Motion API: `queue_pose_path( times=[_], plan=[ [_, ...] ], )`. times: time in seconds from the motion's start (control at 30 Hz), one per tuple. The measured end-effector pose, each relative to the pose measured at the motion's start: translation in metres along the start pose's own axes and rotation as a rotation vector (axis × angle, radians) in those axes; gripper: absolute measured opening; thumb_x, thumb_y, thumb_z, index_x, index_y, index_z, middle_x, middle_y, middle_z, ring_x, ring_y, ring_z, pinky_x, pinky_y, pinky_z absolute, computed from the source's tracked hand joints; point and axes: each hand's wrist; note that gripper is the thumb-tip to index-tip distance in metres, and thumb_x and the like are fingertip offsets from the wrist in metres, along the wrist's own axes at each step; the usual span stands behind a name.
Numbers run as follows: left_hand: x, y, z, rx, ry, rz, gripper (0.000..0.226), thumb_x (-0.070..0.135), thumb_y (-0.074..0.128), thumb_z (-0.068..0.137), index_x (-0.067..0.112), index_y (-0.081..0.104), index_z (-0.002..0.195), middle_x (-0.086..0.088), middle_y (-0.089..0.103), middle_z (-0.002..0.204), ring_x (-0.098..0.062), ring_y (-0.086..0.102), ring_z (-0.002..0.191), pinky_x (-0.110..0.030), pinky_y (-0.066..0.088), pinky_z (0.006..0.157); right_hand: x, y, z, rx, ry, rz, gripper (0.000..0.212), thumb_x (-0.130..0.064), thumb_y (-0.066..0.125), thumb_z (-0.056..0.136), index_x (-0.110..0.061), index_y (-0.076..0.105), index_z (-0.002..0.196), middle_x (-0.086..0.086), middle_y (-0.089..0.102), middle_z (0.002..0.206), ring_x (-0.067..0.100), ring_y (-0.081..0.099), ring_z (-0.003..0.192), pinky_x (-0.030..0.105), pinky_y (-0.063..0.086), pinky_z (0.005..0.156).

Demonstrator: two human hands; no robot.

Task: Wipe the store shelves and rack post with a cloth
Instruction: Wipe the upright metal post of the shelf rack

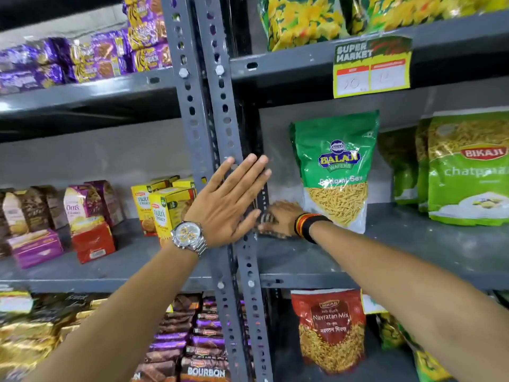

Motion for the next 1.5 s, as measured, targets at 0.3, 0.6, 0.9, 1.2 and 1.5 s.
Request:
queue_pose_path(
  times=[0.3, 0.6, 0.9, 1.2, 1.5],
  plan=[
    [0.003, -0.003, 0.001, -0.031, -0.004, 0.011, 0.075, 0.046, 0.030, 0.103, 0.009, 0.005, 0.162, -0.013, 0.002, 0.171, -0.029, 0.001, 0.158, -0.056, 0.011, 0.126, 0.007, 0.025, -0.007, -0.209, -0.107, 0.134, 0.060, -0.075, 0.029, 0.084, -0.049, 0.035, 0.137, 0.005, 0.040, 0.148, 0.032, 0.029, 0.141, 0.056, 0.025, 0.113],
    [0.004, -0.003, 0.002, -0.005, -0.005, 0.010, 0.075, 0.045, 0.033, 0.101, 0.008, 0.010, 0.162, -0.013, 0.006, 0.170, -0.030, 0.005, 0.158, -0.058, 0.014, 0.125, 0.017, 0.014, 0.040, 0.124, 0.095, 0.173, 0.032, -0.035, 0.047, 0.094, -0.039, 0.047, 0.126, 0.012, 0.052, 0.125, 0.037, 0.045, 0.118, 0.047, 0.040, 0.093],
    [0.002, 0.003, 0.002, 0.044, 0.005, 0.012, 0.071, 0.043, 0.033, 0.101, 0.007, 0.018, 0.161, -0.013, 0.013, 0.169, -0.030, 0.010, 0.157, -0.058, 0.013, 0.125, 0.042, 0.053, 0.117, 0.001, 0.284, 0.148, 0.048, -0.047, 0.045, 0.080, -0.042, 0.039, 0.127, 0.013, 0.043, 0.134, 0.043, 0.039, 0.123, 0.057, 0.035, 0.099],
    [0.001, 0.004, 0.002, 0.063, 0.000, 0.018, 0.070, 0.041, 0.033, 0.101, 0.007, 0.021, 0.161, -0.013, 0.015, 0.169, -0.031, 0.012, 0.157, -0.058, 0.014, 0.125, 0.054, 0.062, 0.140, -0.179, 0.249, 0.133, 0.045, -0.040, 0.047, 0.085, -0.057, 0.041, 0.126, 0.002, 0.044, 0.144, 0.039, 0.033, 0.136, 0.056, 0.029, 0.108],
    [0.004, -0.004, 0.002, -0.017, -0.012, 0.032, 0.071, 0.044, 0.027, 0.103, 0.007, 0.011, 0.162, -0.013, 0.008, 0.170, -0.031, 0.006, 0.157, -0.058, 0.012, 0.125, 0.006, 0.017, 0.035, -0.191, -0.120, 0.135, 0.033, -0.032, 0.045, 0.099, -0.028, 0.054, 0.131, 0.008, 0.054, 0.133, 0.029, 0.047, 0.122, 0.031, 0.034, 0.098]
  ],
)
Point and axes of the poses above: each hand's wrist, its own z-axis towards the middle knuckle, its own y-axis out of the palm, x = y × z
